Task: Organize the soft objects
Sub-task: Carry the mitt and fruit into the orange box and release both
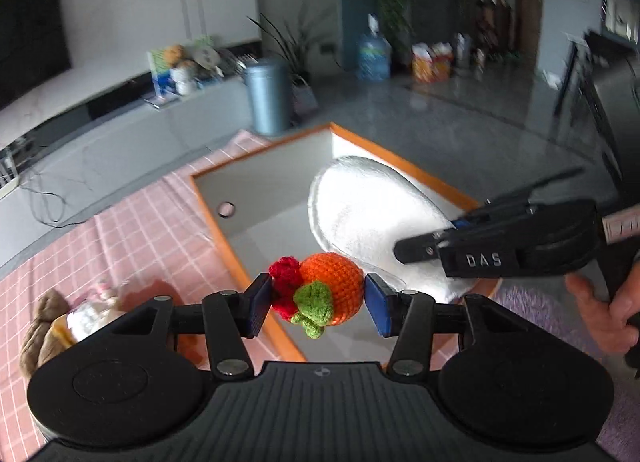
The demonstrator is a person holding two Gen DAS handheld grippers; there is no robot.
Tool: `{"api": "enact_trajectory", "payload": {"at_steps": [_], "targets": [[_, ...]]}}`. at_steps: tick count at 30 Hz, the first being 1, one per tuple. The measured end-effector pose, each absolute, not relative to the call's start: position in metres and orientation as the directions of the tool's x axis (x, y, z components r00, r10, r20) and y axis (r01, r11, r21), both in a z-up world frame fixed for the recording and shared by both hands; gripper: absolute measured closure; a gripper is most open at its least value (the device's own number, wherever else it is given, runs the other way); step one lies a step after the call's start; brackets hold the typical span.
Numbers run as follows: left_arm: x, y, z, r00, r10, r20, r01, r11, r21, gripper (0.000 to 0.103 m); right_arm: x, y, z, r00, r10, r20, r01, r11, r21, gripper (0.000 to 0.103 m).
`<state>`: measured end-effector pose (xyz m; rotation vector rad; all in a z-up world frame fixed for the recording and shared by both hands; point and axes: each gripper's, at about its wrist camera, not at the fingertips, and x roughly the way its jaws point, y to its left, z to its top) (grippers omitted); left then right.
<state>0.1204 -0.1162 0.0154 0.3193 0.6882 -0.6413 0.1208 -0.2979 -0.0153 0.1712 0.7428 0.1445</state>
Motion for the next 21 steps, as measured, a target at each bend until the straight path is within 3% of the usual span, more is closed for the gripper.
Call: {"api": "enact_trajectory", "payload": {"at_steps": [8, 21], "targets": [[0.157, -0.145, -0.016, 0.432, -0.352, -0.830, 0.724, 0.685, 0.087, 0.045, 0.161, -0.315, -0.037, 0.583, 0.245, -0.774, -0.094, 0.967, 0.235, 0.089], [0.174, -0.153, -0.035, 0.320, -0.301, -0.898, 0.765, 0.642, 0.057, 0.045, 0.197, -0.306, -0.069, 0.393, 0.271, -0.879, -0.156, 0.961, 0.227, 0.080]]}}
